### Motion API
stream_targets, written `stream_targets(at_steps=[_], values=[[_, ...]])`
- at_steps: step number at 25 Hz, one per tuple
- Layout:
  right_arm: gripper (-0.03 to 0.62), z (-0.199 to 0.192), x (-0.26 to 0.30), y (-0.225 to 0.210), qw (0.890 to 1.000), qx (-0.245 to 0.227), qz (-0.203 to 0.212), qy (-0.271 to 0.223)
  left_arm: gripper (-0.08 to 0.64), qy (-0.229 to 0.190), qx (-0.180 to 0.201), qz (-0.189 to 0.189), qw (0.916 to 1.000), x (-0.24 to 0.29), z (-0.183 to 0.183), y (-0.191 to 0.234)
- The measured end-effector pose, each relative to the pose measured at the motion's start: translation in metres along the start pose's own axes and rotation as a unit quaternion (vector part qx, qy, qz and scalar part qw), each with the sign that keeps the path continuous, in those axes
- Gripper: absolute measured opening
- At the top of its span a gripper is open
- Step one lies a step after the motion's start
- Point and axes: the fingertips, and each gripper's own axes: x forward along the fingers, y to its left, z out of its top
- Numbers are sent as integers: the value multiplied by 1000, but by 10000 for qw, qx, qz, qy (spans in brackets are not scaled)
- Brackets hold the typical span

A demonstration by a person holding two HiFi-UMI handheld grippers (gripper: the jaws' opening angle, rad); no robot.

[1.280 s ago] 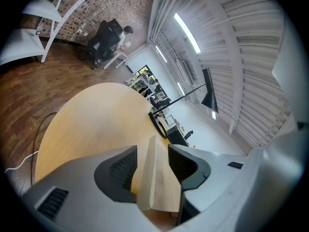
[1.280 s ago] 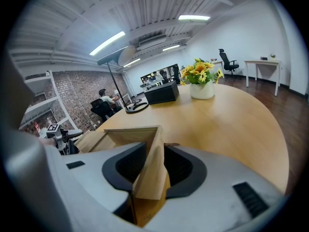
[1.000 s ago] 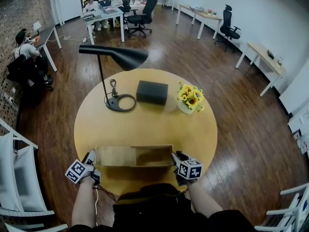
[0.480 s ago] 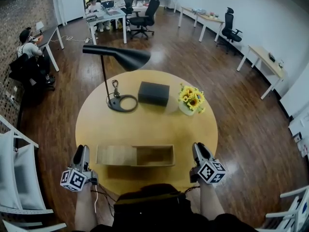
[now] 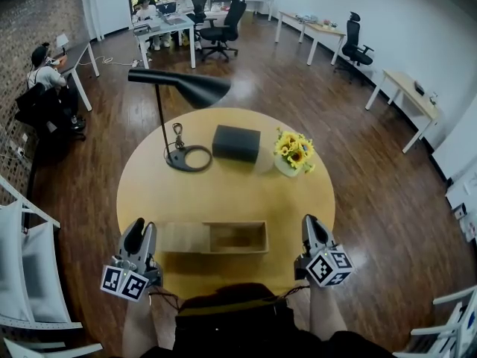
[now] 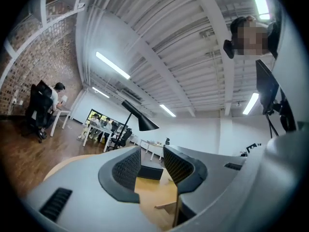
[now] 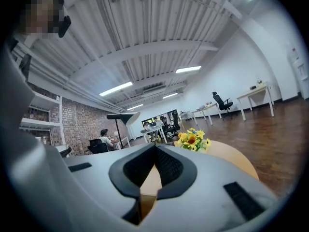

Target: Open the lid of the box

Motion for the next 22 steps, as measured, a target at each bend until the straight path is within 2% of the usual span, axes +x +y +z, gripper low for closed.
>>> stream_targets(at_steps=[2,4,13,22], values=[[3,8,-6,3,9999,-107,23,-125,133,51,229,-78,9997,-1,0,-12],[2,13,-11,5,9996,-194,32,-222,118,89,291,-83,9995,-4,-4,-18],[0,14,-17,15,9993,-168,179,-271,118,306,105,-84,9994,-9,-26,-30],[0,9,-18,15,9994,-92,221,-250,118,313,86,1,9995,-13,-25,-26]])
